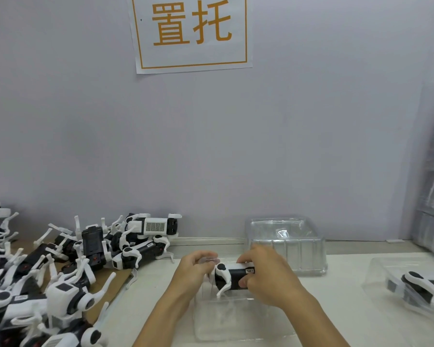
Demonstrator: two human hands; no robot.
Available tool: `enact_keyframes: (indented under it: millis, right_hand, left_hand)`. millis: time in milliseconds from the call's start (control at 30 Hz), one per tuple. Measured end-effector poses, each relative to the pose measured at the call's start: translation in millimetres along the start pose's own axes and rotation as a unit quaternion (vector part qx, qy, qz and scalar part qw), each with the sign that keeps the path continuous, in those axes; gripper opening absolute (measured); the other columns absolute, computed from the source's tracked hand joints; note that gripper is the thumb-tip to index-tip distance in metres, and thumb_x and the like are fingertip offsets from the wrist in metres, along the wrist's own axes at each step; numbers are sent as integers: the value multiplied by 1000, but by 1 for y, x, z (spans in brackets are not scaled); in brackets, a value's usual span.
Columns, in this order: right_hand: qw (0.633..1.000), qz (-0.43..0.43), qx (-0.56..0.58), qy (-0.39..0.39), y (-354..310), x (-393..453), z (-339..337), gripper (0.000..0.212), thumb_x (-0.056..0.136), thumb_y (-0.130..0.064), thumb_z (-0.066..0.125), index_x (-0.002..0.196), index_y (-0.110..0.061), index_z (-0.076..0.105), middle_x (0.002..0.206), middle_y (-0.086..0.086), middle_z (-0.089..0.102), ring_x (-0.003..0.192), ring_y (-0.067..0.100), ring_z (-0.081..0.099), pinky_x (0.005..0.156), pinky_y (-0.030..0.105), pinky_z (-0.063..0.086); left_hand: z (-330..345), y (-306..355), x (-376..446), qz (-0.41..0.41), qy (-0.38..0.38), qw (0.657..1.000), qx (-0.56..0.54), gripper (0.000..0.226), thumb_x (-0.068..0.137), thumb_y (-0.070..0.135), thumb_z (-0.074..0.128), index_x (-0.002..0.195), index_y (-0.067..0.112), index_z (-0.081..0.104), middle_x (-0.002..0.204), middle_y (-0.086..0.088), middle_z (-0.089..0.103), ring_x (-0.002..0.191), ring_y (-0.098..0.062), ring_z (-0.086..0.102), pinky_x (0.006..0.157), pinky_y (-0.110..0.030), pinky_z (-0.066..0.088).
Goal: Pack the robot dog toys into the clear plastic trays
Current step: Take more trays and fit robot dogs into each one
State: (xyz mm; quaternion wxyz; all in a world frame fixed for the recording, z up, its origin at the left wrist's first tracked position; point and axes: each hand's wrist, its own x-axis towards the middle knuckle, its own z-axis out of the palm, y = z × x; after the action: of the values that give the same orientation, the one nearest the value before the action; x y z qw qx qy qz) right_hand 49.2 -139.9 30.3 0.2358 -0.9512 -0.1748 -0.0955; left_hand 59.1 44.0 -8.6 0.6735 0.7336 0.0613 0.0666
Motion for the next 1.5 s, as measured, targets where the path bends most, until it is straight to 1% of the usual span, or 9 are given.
enact_keyframes:
  millis: [333, 433, 600, 800, 933, 1100, 1200, 1300, 1500]
  right_hand:
    - [1000, 9, -1, -28, 1, 1, -1, 38, 82, -24, 76, 120, -27, 69, 121, -7, 62, 119, 16, 53, 97, 26, 40]
    - [999, 16, 3, -32, 1, 1, -1, 38, 81, -25, 77, 119, -28, 69, 120, -7, 62, 119, 16, 54, 93, 25, 41]
    - [998, 35, 41, -43, 2, 1, -3, 46, 80, -26, 80, 124, -30, 66, 128, -6, 59, 118, 15, 56, 93, 27, 48]
    - [995, 76, 41, -51, 12, 0, -25, 45, 79, -25, 80, 120, -31, 61, 105, -10, 51, 107, 16, 59, 87, 25, 49]
    - [997, 74, -6, -37, 12, -1, -33, 22, 84, -23, 72, 106, -18, 72, 98, -1, 63, 84, 18, 67, 68, 26, 55]
    - [997, 70, 16, 22, 9, 0, -29, 13, 85, -24, 74, 96, -19, 74, 87, -2, 64, 71, 15, 64, 66, 27, 56]
    - [995, 90, 16, 27, 11, -1, -18, 16, 85, -19, 72, 84, -3, 72, 68, 4, 58, 59, 18, 52, 58, 31, 50]
    - [993, 105, 21, 45, 13, -1, -14, 18, 85, -18, 73, 85, -1, 73, 75, 15, 68, 60, 21, 55, 59, 34, 52]
    - [995, 92, 35, -4, 18, 1, -24, 16, 85, -24, 75, 91, -9, 75, 76, 2, 66, 66, 16, 63, 63, 24, 53]
  left_hand:
    - [0, 13, -8, 21, -15, 995, 99, 36, 81, -8, 61, 100, 21, 67, 108, -6, 67, 98, -13, 63, 81, -24, 51]
    - [-2, 21, -11, 111, -23, 979, 171, 22, 88, 9, 62, 95, 30, 67, 112, 9, 64, 110, -5, 56, 84, -20, 44]
    - [4, 23, -15, 111, -100, 944, 293, 3, 86, 39, 68, 86, 37, 67, 112, 25, 56, 113, 3, 48, 78, -16, 37]
    - [4, 19, -15, 100, -68, 954, 274, 11, 87, 41, 68, 79, 36, 64, 120, 16, 57, 116, -4, 50, 89, -28, 38]
    - [3, 19, -16, 101, -80, 953, 274, 11, 87, 42, 68, 79, 36, 64, 119, 22, 55, 116, -3, 49, 91, -29, 38]
    - [3, 18, -16, 106, -82, 950, 283, 12, 85, 43, 70, 84, 34, 61, 117, 24, 55, 117, -3, 47, 83, -25, 37]
    - [5, 19, -16, 104, -80, 950, 282, 13, 84, 44, 70, 82, 36, 61, 116, 23, 55, 117, -4, 45, 81, -19, 36]
    - [6, 18, -16, 101, -76, 951, 283, 12, 84, 45, 70, 83, 36, 62, 116, 25, 53, 120, -5, 43, 80, -19, 35]
    - [6, 18, -15, 96, -66, 953, 280, 13, 85, 47, 70, 83, 35, 63, 116, 24, 52, 119, -5, 44, 84, -24, 34]
